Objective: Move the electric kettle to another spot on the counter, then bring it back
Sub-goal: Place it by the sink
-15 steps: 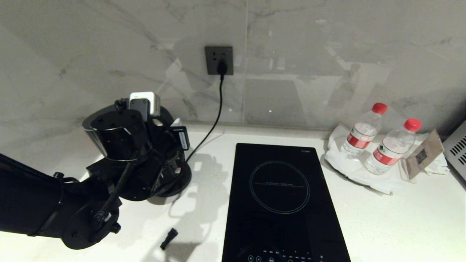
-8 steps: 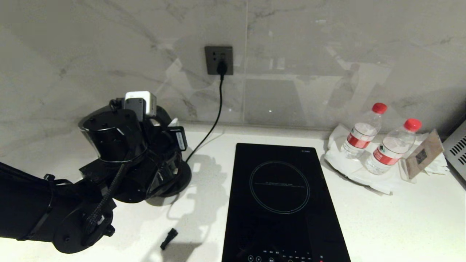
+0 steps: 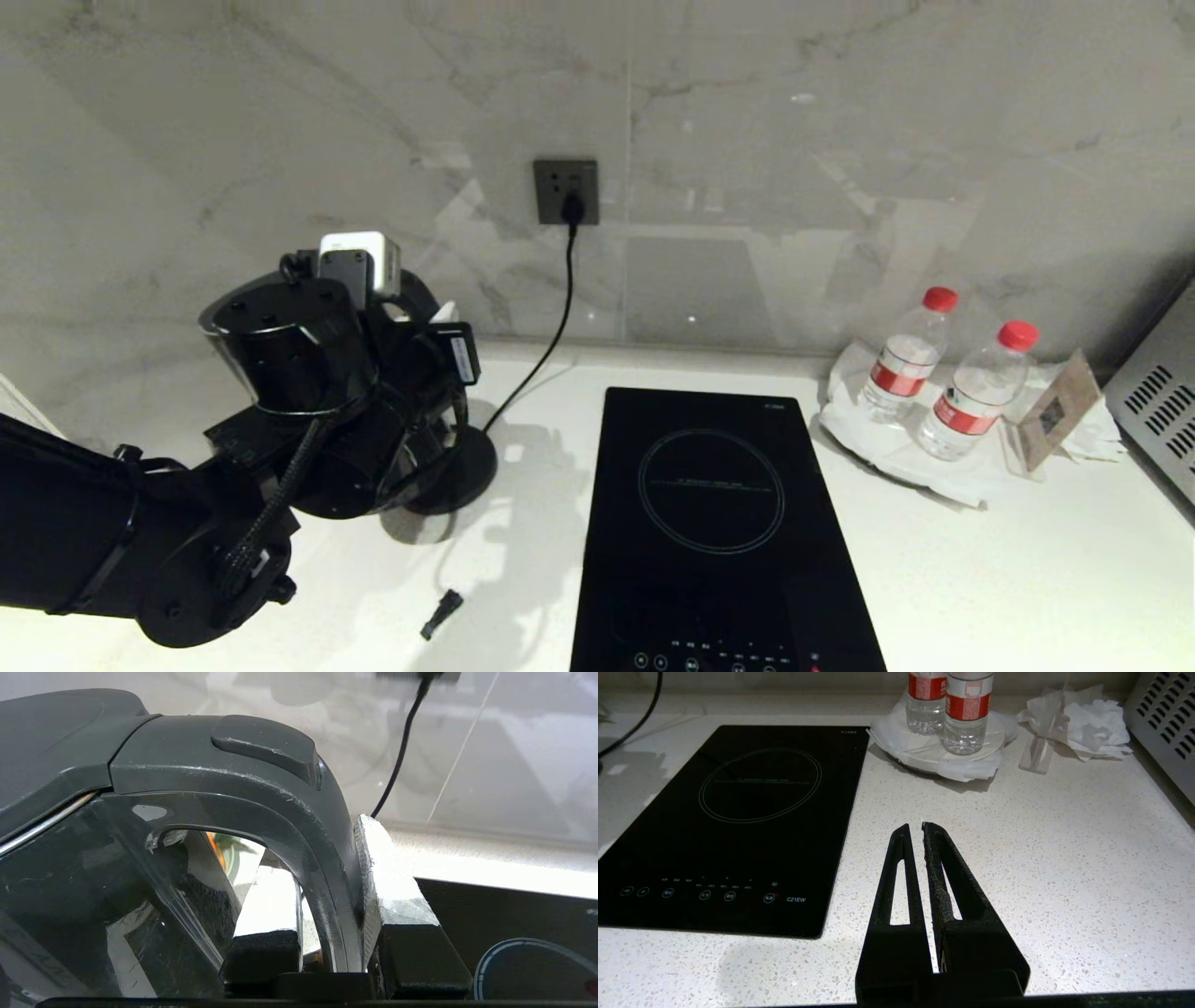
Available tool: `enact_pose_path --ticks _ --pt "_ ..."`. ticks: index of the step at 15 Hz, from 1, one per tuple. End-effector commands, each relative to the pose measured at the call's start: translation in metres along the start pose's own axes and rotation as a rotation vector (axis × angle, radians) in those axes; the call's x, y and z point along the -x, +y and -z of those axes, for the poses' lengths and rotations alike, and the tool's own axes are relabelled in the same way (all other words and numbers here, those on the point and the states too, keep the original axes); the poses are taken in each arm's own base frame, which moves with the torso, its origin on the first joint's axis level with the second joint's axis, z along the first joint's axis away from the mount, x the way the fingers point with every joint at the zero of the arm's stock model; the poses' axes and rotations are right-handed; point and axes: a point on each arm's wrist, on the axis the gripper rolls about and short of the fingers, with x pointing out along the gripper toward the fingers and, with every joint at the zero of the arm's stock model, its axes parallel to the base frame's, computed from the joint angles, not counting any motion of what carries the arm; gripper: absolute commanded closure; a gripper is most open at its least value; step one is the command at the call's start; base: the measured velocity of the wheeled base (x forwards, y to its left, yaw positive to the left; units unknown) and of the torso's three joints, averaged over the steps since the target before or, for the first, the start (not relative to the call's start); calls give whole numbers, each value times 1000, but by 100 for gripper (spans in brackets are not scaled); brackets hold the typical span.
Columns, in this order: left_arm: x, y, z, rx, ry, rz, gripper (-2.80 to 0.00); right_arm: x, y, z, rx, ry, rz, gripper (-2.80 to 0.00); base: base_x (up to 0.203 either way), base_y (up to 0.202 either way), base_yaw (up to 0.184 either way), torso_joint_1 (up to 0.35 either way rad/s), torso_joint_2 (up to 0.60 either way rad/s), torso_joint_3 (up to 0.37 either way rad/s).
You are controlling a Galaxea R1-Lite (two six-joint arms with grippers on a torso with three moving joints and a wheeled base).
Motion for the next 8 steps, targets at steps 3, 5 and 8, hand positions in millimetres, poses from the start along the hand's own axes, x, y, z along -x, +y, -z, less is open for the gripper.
enact_pose_path --ticks 3,5,8 --pt "0 0 1 1 0 -3 0 0 0 0 0 0 0 0 0 0 0 1 2 199" --pt "1 0 2 0 4 -2 0 0 0 0 0 0 0 0 0 0 0 0 3 204" --pt "1 1 2 0 5 -4 0 0 0 0 0 0 0 0 0 0 0 -2 -1 202"
